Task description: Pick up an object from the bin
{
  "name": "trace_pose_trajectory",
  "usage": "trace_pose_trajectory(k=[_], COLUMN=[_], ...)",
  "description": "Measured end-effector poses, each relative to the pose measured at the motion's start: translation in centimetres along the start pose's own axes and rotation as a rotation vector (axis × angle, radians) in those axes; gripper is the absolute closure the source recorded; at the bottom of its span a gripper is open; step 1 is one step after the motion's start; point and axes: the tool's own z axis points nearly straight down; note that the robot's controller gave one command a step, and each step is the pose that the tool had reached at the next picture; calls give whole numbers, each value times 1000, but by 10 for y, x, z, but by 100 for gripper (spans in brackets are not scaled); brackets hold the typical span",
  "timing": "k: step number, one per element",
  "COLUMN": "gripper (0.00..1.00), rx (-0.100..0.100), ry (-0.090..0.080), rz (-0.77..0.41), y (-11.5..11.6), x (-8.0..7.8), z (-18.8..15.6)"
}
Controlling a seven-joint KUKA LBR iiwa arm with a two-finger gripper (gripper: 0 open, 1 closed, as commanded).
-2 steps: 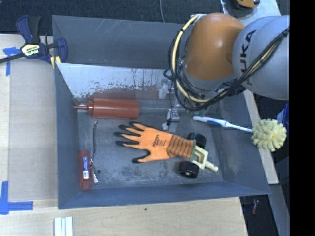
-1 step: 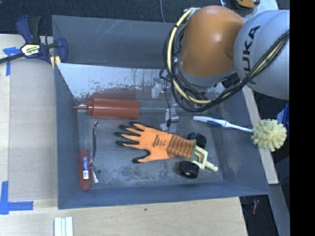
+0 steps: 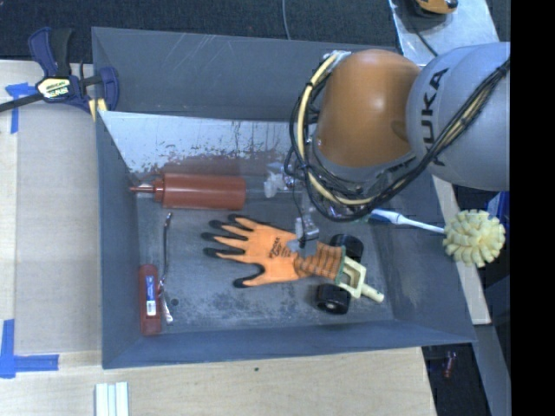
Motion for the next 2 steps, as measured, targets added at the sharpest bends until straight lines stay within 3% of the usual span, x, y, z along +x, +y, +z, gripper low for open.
trace_pose_trajectory(k=[1,2], gripper=[0,0], rx=[-1,-3], ry=[-1,1], rz=[141,-152], y=[44,43], x=[-23,-15], z=[15,45])
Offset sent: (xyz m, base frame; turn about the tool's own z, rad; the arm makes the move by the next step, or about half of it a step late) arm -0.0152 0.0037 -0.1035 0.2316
